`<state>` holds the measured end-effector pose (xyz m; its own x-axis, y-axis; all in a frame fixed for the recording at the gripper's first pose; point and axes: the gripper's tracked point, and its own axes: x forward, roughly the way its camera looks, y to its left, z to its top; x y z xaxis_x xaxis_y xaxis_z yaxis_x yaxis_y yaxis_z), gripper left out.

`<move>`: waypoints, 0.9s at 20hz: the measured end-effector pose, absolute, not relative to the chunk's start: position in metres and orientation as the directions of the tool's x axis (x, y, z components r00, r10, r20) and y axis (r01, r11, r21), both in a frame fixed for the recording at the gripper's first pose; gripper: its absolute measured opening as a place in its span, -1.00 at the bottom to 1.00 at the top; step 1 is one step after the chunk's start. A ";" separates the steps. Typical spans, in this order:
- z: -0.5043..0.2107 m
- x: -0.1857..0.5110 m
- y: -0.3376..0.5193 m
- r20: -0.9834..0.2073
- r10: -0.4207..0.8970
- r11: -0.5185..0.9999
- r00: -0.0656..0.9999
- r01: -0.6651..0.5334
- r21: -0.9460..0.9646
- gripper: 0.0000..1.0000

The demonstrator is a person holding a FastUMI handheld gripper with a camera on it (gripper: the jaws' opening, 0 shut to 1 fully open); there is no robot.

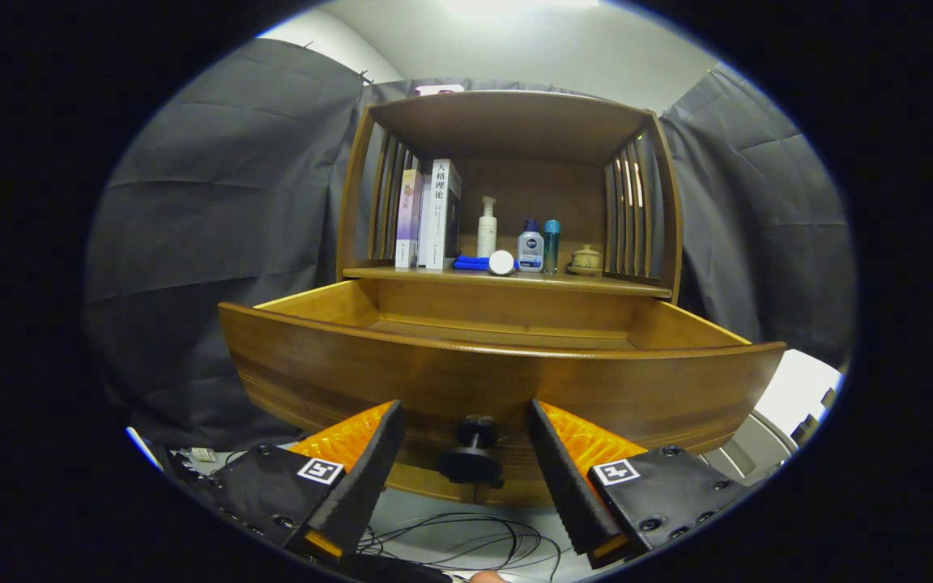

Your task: Pull open the drawer, take out the items inside it, and place them on the countertop above the cabinet.

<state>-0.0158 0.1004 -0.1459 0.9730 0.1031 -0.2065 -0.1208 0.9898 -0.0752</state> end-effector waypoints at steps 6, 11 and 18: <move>-0.146 -0.005 0.095 -0.191 0.023 0.994 0.981 -0.043 -0.097 0.95; -0.145 0.009 0.095 -0.189 -0.002 0.994 0.982 -0.019 -0.111 0.98; -0.143 0.042 0.095 -0.184 -0.023 0.996 0.983 0.006 -0.088 1.00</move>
<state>0.0421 0.0952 -0.1428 0.9826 -0.0226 -0.1844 0.0064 0.9961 -0.0882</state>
